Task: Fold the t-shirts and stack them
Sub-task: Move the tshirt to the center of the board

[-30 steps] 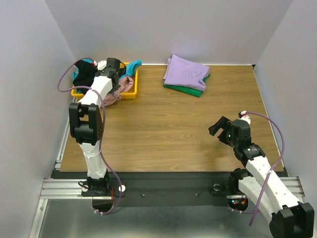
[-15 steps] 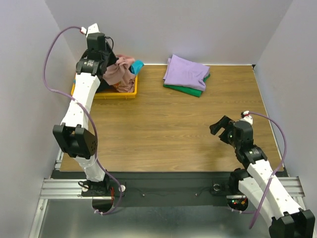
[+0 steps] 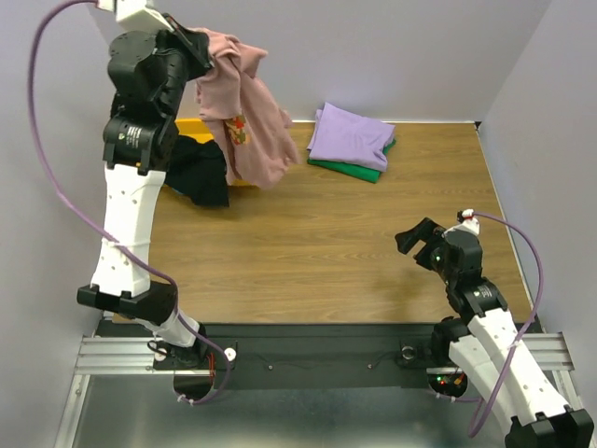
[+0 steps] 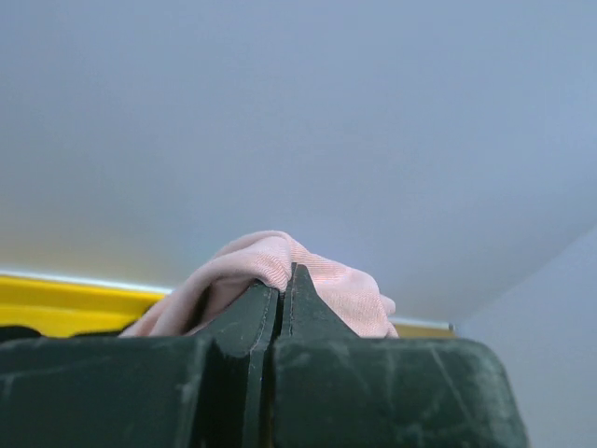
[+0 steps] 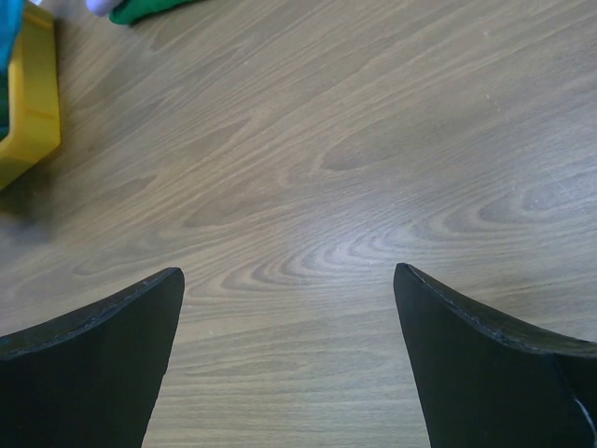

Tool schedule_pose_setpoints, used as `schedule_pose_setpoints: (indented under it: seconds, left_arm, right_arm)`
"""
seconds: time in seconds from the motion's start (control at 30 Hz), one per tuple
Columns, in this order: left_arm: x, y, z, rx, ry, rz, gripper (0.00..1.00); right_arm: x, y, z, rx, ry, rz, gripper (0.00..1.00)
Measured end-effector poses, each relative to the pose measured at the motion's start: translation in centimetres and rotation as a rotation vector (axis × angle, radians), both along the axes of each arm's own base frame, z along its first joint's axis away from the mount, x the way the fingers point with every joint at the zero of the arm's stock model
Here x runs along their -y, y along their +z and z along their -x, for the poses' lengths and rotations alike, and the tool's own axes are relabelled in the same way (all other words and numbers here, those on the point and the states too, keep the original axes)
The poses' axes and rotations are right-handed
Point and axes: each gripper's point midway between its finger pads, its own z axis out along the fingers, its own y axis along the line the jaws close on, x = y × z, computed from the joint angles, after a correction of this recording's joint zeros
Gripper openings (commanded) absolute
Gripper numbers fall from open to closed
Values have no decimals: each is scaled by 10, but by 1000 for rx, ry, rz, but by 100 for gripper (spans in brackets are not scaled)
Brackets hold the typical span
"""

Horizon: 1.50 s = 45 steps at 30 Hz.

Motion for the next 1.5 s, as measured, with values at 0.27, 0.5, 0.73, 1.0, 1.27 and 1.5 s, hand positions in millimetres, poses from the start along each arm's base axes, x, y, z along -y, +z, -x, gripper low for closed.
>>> schedule_pose_setpoints:
  seconds: [0.27, 0.5, 0.73, 1.0, 1.27, 1.5]
  left_arm:
    - [4, 38, 23, 111, -35, 20, 0]
    - [79, 22, 69, 96, -263, 12, 0]
    - [141, 9, 140, 87, -442, 38, 0]
    - [229, -2, 213, 102, -732, -15, 0]
    - [202, -136, 160, -139, -389, -92, 98]
    - [109, -325, 80, -560, 9, -138, 98]
  right_arm:
    - [-1, 19, -1, 53, 15, -2, 100]
    - [-2, 45, -1, 129, 21, -12, 100]
    - [0, 48, 2, 135, 11, -10, 100]
    - [28, 71, 5, 97, -132, 40, 100]
    - [55, 56, 17, -56, -253, 144, 100]
    - [43, 26, 21, -201, -174, 167, 100]
